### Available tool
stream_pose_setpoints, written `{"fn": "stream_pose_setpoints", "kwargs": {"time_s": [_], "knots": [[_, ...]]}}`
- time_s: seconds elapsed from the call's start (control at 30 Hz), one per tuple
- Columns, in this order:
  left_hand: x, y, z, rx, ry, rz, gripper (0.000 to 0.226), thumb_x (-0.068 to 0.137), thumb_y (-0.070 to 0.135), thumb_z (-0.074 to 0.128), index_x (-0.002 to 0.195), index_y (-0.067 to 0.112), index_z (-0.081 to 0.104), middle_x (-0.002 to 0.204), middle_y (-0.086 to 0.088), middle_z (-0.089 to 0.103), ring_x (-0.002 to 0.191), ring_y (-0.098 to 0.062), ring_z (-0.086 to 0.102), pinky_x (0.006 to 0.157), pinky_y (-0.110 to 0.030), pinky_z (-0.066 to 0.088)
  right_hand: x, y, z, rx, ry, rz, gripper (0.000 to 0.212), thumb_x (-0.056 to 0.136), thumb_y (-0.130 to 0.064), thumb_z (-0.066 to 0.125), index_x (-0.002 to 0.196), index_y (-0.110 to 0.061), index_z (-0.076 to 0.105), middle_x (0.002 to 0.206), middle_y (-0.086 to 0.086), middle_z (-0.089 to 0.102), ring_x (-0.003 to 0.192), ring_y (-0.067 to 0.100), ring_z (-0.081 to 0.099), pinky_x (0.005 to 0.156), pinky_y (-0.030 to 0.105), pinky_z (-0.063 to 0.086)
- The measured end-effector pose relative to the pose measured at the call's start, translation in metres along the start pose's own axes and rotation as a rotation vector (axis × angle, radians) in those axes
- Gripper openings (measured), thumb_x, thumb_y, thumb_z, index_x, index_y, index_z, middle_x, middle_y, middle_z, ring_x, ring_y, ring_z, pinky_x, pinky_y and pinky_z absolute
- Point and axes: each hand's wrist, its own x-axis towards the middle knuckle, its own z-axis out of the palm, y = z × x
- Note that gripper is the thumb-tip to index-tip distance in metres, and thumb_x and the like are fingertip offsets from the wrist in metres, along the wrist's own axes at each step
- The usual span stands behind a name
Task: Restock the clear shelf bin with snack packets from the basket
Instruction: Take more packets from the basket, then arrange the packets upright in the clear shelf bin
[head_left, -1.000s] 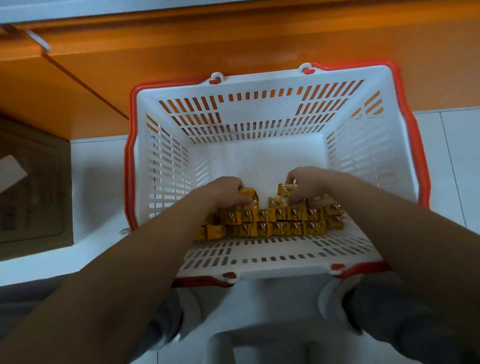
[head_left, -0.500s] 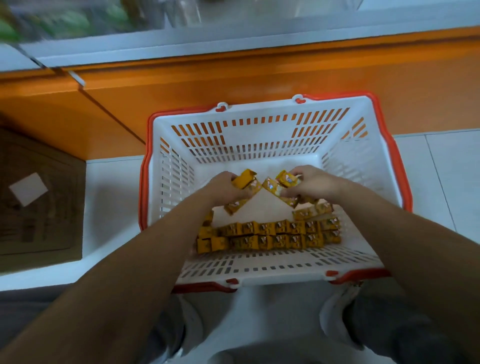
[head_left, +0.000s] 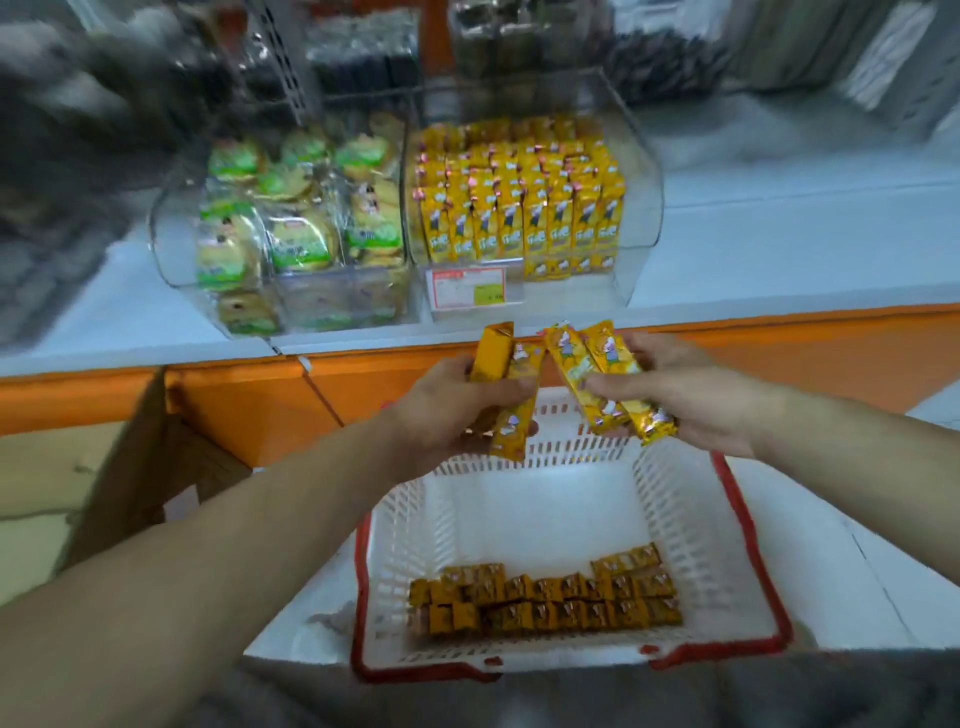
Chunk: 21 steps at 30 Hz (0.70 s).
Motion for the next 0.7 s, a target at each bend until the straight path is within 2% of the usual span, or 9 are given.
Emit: {"fn": "stream_pose_setpoints", "kwargs": {"time_s": [0.07,0.13,0.17,0.23,0.33,0.4,0.53,0.6,0.7], "knots": [[-0.02,0.019,0.006,-0.036,0.004,0.041,0.033,0.088,0.014,0.077,0.119,0.006,0.065,0.11,-0.022,0.074,0.103,-0.039,0.074,0.078,-0.048,0.063,-0.022,-0.021,0.004,0.014,-0.009,-0.061,0.06,0.069,-0.012,0.077,0.127,-0.013,0.062,0.114,0.014,0.073,0.094,0.027,0.072,0.076,0.041,0.062],[-0.037,0.031,0.013,-0.049,0.001,0.071,0.041,0.086,0.009,0.078,0.124,0.005,0.063,0.12,-0.026,0.07,0.113,-0.046,0.068,0.096,-0.06,0.056,-0.038,-0.031,0.008,0.023,0.0,-0.104,0.066,0.064,-0.014,0.079,0.127,-0.012,0.062,0.114,0.014,0.072,0.096,0.029,0.072,0.078,0.041,0.061],[-0.043,0.034,0.016,-0.059,0.008,0.091,0.043,0.085,0.007,0.078,0.125,0.005,0.063,0.12,-0.026,0.07,0.112,-0.046,0.067,0.097,-0.06,0.055,-0.044,-0.033,0.012,0.049,-0.003,-0.121,0.064,0.064,-0.013,0.078,0.126,-0.011,0.063,0.113,0.015,0.073,0.094,0.029,0.073,0.074,0.04,0.061],[-0.05,0.037,0.019,-0.095,0.035,0.14,0.044,0.081,0.008,0.079,0.123,0.007,0.064,0.114,-0.021,0.074,0.104,-0.04,0.073,0.086,-0.051,0.063,-0.047,-0.036,0.02,0.119,-0.011,-0.152,0.059,0.066,-0.012,0.077,0.123,-0.01,0.064,0.109,0.015,0.074,0.09,0.029,0.074,0.067,0.037,0.061],[-0.047,0.039,0.02,-0.136,0.097,0.193,0.041,0.081,0.013,0.08,0.119,0.011,0.066,0.106,-0.01,0.079,0.089,-0.025,0.078,0.073,-0.035,0.063,-0.036,-0.041,0.034,0.16,0.01,-0.178,0.062,0.068,-0.014,0.078,0.127,-0.012,0.061,0.114,0.013,0.073,0.1,0.032,0.072,0.08,0.043,0.059],[-0.04,0.04,0.019,-0.164,0.147,0.202,0.035,0.087,0.013,0.077,0.12,0.015,0.066,0.107,-0.008,0.079,0.092,-0.027,0.078,0.079,-0.041,0.063,-0.025,-0.045,0.042,0.158,0.058,-0.187,0.065,0.07,-0.016,0.079,0.131,-0.014,0.059,0.116,0.009,0.073,0.103,0.029,0.072,0.083,0.042,0.057],[-0.028,0.042,0.013,-0.198,0.209,0.229,0.032,0.091,0.015,0.075,0.121,0.018,0.066,0.107,-0.008,0.079,0.097,-0.031,0.077,0.086,-0.047,0.062,-0.008,-0.049,0.05,0.176,0.09,-0.169,0.055,0.077,-0.013,0.079,0.129,-0.012,0.06,0.113,0.008,0.074,0.095,0.025,0.074,0.071,0.035,0.059],[-0.023,0.044,0.008,-0.206,0.222,0.245,0.029,0.093,0.015,0.073,0.121,0.018,0.067,0.106,-0.008,0.079,0.096,-0.031,0.077,0.083,-0.044,0.063,-0.002,-0.051,0.051,0.183,0.106,-0.167,0.069,0.07,-0.018,0.081,0.133,-0.01,0.056,0.119,0.011,0.072,0.101,0.028,0.072,0.086,0.044,0.059],[-0.018,0.049,0.0,-0.213,0.268,0.242,0.028,0.094,0.016,0.072,0.121,0.019,0.067,0.106,-0.009,0.079,0.097,-0.034,0.077,0.09,-0.053,0.06,0.007,-0.056,0.054,0.186,0.121,-0.185,0.094,0.061,-0.026,0.084,0.145,-0.009,0.045,0.136,0.015,0.06,0.122,0.032,0.061,0.105,0.052,0.047]]}}
